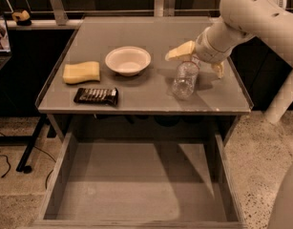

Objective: Place water bottle into top drawer

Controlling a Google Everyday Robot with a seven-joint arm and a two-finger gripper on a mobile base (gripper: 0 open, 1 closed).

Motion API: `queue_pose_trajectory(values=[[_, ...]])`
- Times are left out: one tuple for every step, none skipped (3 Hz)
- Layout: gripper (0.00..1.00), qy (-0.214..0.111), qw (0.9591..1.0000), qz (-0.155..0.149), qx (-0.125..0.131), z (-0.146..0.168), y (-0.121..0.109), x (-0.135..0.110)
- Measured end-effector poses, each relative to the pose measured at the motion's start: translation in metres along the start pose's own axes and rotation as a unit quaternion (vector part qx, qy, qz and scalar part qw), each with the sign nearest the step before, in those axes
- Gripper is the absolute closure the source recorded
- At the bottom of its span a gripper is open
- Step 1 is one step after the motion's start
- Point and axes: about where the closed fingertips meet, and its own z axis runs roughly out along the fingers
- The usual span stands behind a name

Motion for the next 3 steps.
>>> queue_pose_trajectory(values=[[0.0, 0.002, 0.9999, 0.006, 0.009, 0.0048, -0.0019, -0.0009], [0.18, 0.002, 0.9999, 0.006, 0.009, 0.0048, -0.0019, -0.0009], [0.42, 0.002, 0.9999, 0.006, 0.009, 0.0049, -0.0018, -0.0009]])
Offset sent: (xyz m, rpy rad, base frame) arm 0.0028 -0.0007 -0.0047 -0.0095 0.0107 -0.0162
